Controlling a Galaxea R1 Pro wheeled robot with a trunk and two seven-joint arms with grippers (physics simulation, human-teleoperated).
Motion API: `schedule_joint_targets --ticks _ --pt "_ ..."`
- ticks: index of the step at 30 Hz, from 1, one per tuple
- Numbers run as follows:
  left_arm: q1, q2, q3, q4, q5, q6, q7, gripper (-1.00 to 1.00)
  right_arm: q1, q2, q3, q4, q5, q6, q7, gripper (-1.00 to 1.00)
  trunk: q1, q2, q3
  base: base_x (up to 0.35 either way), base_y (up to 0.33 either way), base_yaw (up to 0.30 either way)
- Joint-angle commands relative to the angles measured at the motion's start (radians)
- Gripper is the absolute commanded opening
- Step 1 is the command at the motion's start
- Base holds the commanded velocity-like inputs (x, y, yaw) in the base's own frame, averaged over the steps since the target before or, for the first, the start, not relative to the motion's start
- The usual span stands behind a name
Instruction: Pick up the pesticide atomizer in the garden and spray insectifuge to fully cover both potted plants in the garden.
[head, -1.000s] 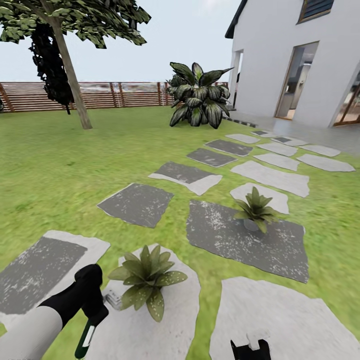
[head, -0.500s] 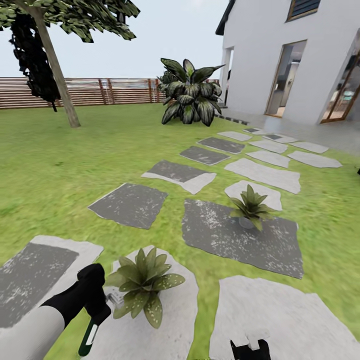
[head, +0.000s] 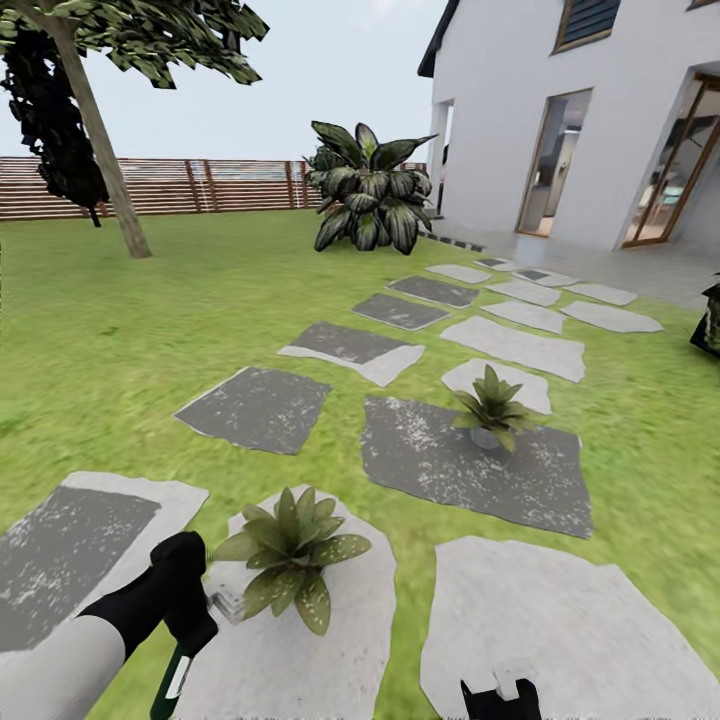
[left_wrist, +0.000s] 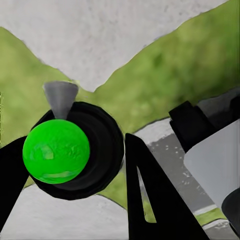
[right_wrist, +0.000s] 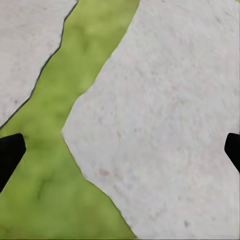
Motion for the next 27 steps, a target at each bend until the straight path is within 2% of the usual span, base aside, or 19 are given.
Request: schedule_joint_targets --ticks 1,11,19,27 --pt "0.0 0.0 -0.003 -0.002 -0.009 0.005 -0.01 -1.0 -0.001 0.0 0.002 0.001 0.003 -0.003 0.0 1.0 0.0 0.0 -0.001 -0.066 0.293 0.0" --pt "0.0 -0.005 -0.006 -0.003 -0.01 0.006 -0.008 -1.0 -0.001 0.0 0.003 0.001 0.003 -0.003 0.0 1.0 0.0 0.0 -0.001 0.051 0.287 0.0" --pt "0.036 -0.019 -0.007 0.011 -0.006 0.002 -0.006 -1.0 -0.001 0.0 0.003 0.001 0.003 -0.003 0.0 1.0 0.0 0.0 -0.001 0.016 0.025 0.0" --pt "0.032 -0.046 0.005 -0.026 -0.008 0.008 -0.006 -1.0 -0.001 0.0 0.003 0.001 0.003 -0.003 0.0 1.0 0.0 0.0 -0.001 0.0 0.0 0.0"
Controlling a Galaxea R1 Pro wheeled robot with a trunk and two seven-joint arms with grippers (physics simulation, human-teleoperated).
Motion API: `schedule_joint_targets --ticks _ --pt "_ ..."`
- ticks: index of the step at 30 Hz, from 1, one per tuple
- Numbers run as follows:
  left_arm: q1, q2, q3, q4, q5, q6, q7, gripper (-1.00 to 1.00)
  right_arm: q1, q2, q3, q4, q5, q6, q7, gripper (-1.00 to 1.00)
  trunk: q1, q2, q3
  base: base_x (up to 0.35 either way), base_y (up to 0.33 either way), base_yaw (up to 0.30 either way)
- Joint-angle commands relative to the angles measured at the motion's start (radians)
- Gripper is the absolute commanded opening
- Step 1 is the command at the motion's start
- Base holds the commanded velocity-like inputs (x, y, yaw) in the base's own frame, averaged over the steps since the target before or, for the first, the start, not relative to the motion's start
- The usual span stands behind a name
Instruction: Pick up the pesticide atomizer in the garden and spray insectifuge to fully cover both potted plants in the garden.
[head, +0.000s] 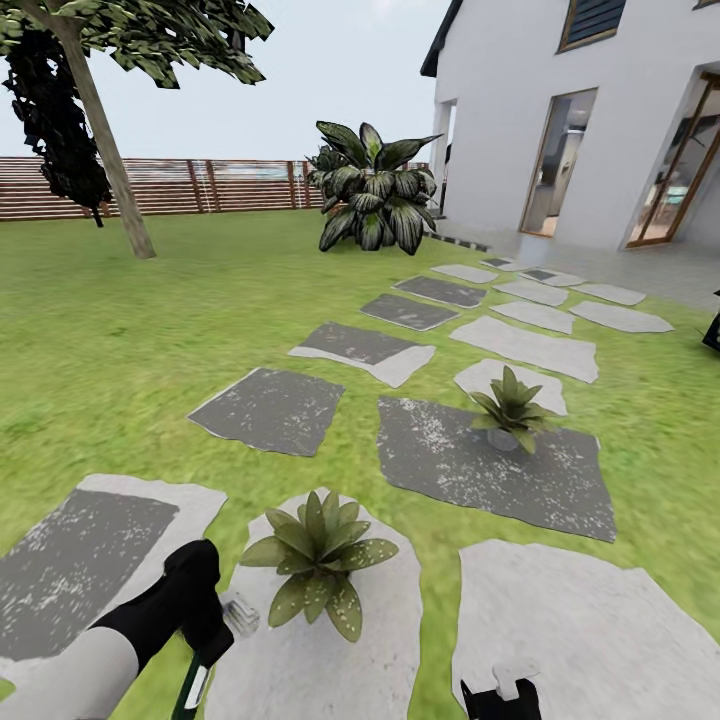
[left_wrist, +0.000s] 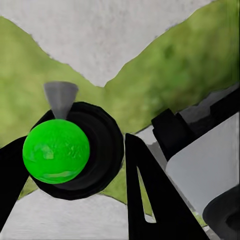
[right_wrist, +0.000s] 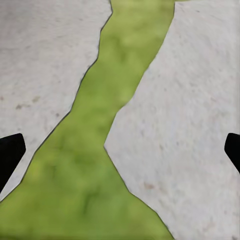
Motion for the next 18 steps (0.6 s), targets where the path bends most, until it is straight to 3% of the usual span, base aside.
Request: schedule_joint_targets --ticks 1,6,8,11,18 --pt "-0.001 -0.002 -0.002 -0.014 -0.012 0.006 -0.01 -1.0 -0.001 0.0 0.003 0.001 0.003 -0.003 0.0 1.0 0.0 0.0 -0.001 0.0 0.0 0.0" --pt "-0.003 -0.006 0.002 -0.048 -0.012 0.01 -0.01 -1.0 -0.001 0.0 0.003 0.001 0.003 -0.003 0.0 1.0 0.0 0.0 -0.001 0.0 0.0 0.0" --pt "-0.002 -0.005 0.043 -0.051 -0.012 0.007 -0.01 -1.0 -0.001 0.0 0.003 0.001 0.003 -0.003 0.0 1.0 0.0 0.0 -0.001 0.0 0.0 -0.122" --pt "0.0 -0.003 0.075 -0.045 -0.013 0.0 -0.01 -1.0 -0.001 0.0 0.003 0.001 0.003 -0.003 0.0 1.0 0.0 0.0 -0.001 0.0 0.0 -0.25" --pt "0.007 0.007 0.073 0.0 -0.015 -0.011 -0.012 -1.0 -0.001 0.0 0.003 0.001 0.003 -0.003 0.0 1.0 0.0 0.0 -0.001 0.0 0.0 -0.295"
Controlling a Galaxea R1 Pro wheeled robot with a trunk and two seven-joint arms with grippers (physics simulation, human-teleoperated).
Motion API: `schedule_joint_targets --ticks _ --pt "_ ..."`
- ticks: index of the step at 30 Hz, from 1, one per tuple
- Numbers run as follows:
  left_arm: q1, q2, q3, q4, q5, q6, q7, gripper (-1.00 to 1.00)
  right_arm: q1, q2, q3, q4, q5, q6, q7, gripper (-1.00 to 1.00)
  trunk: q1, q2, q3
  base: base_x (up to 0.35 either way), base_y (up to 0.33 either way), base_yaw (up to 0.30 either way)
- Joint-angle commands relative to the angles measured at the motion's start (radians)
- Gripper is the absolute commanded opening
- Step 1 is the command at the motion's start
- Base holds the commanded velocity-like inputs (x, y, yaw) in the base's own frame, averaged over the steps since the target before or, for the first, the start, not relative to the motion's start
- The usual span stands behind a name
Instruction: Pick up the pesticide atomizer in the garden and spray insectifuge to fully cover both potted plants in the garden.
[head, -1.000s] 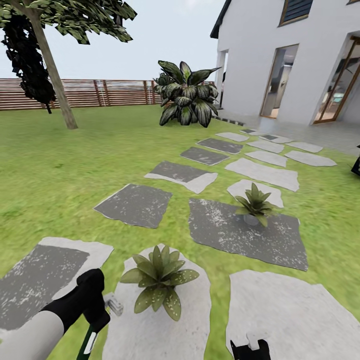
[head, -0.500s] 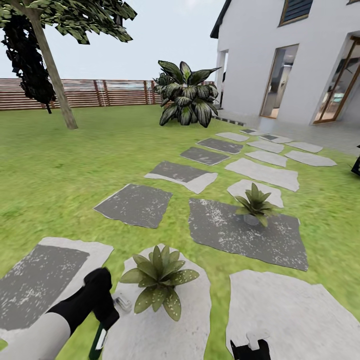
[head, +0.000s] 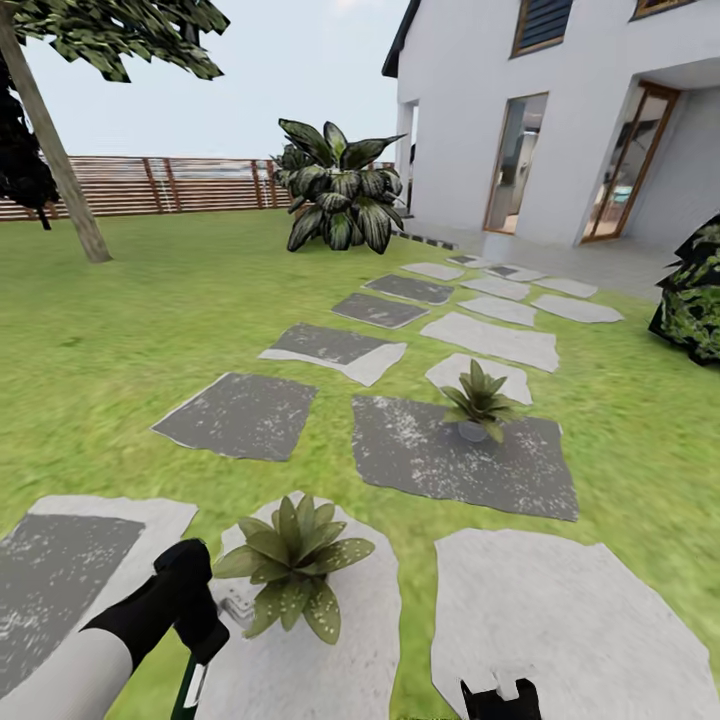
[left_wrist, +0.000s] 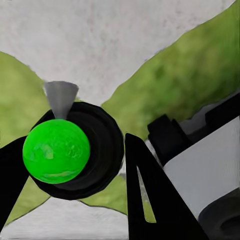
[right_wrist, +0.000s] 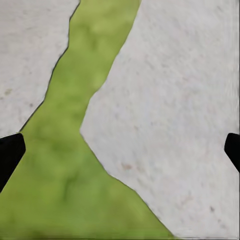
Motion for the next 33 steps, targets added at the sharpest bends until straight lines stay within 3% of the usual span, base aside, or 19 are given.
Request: schedule_joint_targets --ticks 1,10,33 --pt "0.0 0.002 -0.003 0.005 -0.009 0.005 -0.01 -1.0 -0.001 0.0 0.003 0.001 0.003 -0.003 0.0 1.0 0.0 0.0 -0.001 0.0 0.0 -0.293" --pt "-0.001 0.018 -0.004 0.069 -0.008 -0.001 0.071 -1.0 -0.001 0.0 0.003 0.001 0.003 -0.003 0.0 1.0 0.0 0.0 -0.001 -0.035 0.035 -0.119" --pt "-0.003 0.005 -0.002 0.062 -0.007 0.0 0.081 -1.0 -0.001 -0.002 0.001 0.0 0.001 -0.003 -0.001 1.0 0.0 0.0 -0.001 -0.024 0.305 -0.03"
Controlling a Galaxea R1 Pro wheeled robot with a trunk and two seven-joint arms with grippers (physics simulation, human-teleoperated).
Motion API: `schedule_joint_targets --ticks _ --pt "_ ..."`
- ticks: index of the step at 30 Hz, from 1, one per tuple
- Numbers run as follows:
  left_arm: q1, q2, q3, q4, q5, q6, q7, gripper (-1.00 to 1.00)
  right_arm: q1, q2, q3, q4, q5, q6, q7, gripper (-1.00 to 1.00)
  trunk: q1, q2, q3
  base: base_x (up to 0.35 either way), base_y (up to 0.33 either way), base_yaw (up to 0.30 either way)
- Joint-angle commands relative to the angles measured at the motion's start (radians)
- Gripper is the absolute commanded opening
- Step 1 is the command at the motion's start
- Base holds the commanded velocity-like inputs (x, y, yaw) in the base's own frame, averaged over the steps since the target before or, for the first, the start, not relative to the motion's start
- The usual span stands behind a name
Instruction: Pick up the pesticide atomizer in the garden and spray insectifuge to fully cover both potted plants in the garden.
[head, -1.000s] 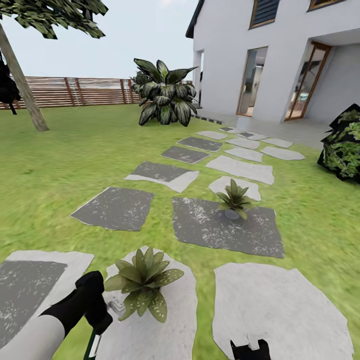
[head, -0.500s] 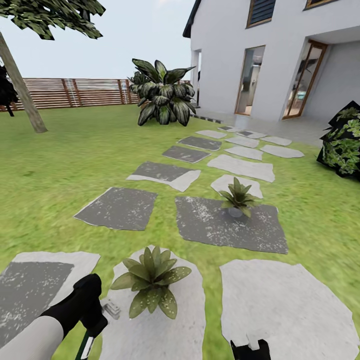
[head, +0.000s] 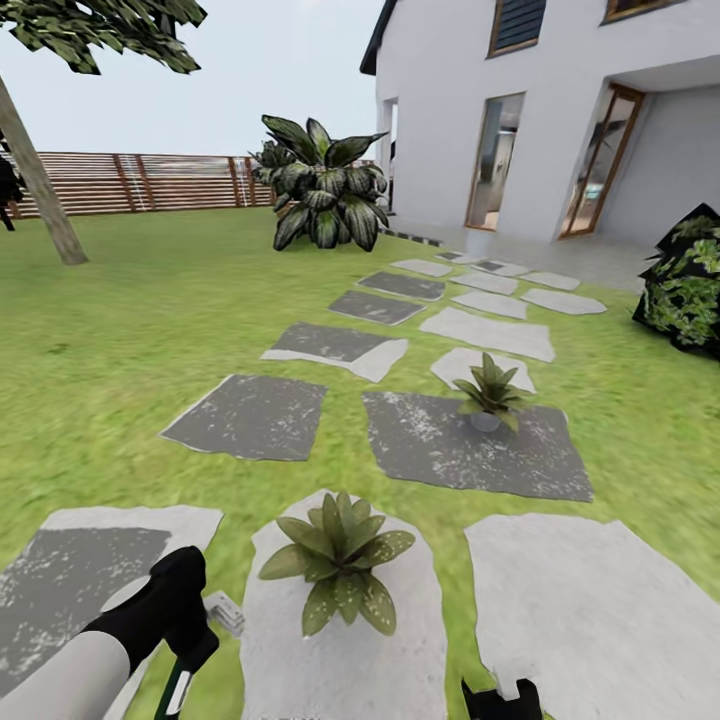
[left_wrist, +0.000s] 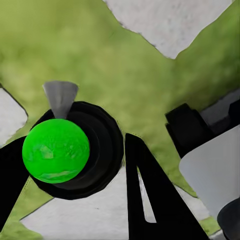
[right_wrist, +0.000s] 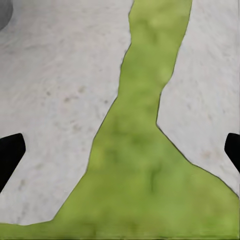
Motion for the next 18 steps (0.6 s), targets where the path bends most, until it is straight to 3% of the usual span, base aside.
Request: schedule_joint_targets --ticks 1,10,14,18 --pt "0.0 0.001 -0.003 -0.004 -0.009 0.002 -0.011 -1.0 -0.001 0.0 0.003 0.001 0.002 -0.003 0.0 1.0 0.0 0.0 -0.001 -0.168 0.283 -0.268" --pt "-0.025 -0.003 -0.001 -0.016 -0.009 0.006 -0.016 -1.0 -0.001 -0.002 0.002 0.001 0.002 -0.003 -0.001 1.0 0.0 0.0 -0.001 -0.149 0.153 -0.294" --pt "-0.086 -0.005 -0.003 -0.035 -0.008 0.008 -0.021 -1.0 -0.001 -0.002 0.001 0.0 0.002 -0.004 -0.001 1.0 0.0 0.0 -0.001 -0.014 0.012 -0.258" --pt "-0.148 -0.006 -0.008 -0.04 -0.006 0.008 -0.025 -1.0 -0.001 -0.002 0.001 0.001 0.002 -0.003 -0.001 1.0 0.0 0.0 -0.001 -0.001 0.001 -0.044"
